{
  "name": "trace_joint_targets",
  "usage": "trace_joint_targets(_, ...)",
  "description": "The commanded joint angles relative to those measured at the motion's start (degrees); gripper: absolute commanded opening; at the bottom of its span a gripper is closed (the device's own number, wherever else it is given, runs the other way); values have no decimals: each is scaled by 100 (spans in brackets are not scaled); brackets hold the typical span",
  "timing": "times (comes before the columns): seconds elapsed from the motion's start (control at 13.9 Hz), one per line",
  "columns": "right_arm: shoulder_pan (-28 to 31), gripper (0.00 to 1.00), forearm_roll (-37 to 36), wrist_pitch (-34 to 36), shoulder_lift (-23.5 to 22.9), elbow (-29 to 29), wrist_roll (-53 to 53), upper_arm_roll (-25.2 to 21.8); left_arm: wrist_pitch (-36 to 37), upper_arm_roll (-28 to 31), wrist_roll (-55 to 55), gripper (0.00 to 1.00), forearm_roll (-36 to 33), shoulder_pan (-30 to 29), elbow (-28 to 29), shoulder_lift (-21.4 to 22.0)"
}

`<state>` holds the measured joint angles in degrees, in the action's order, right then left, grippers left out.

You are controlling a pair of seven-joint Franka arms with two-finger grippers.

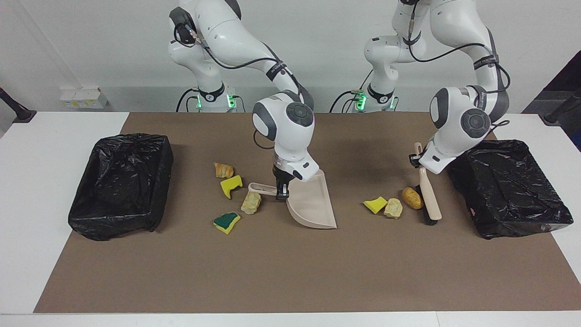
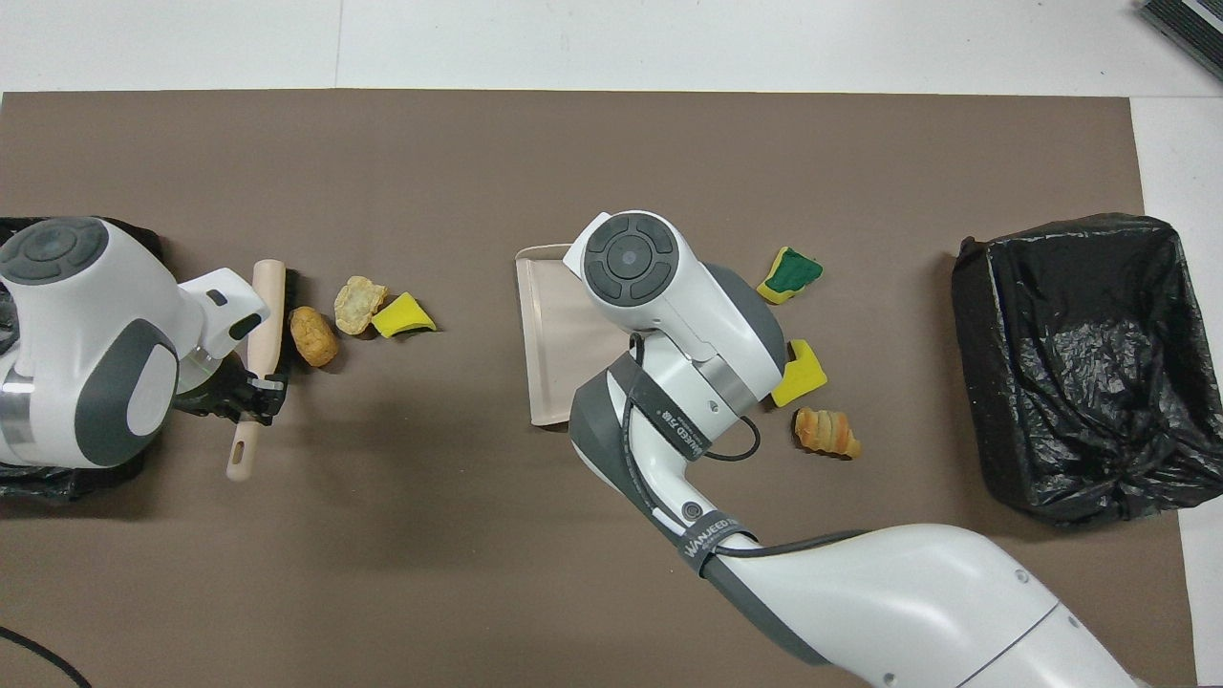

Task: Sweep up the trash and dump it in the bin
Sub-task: 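Sweep the bread and sponge into the dustpan with the left gripper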

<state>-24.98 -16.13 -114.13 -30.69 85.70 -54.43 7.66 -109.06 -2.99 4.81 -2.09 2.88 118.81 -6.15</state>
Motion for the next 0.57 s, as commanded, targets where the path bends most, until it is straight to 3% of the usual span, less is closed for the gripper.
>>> trace_joint_targets(0.0, 19, 0, 84, -233, -33, 52, 204, 34, -483, 80, 526, 0, 375, 589, 406, 343)
trace_joint_targets(0.5, 11, 0, 84, -233, -33, 52, 204, 34, -1012, 80, 1548, 0, 1315, 1873, 406, 351)
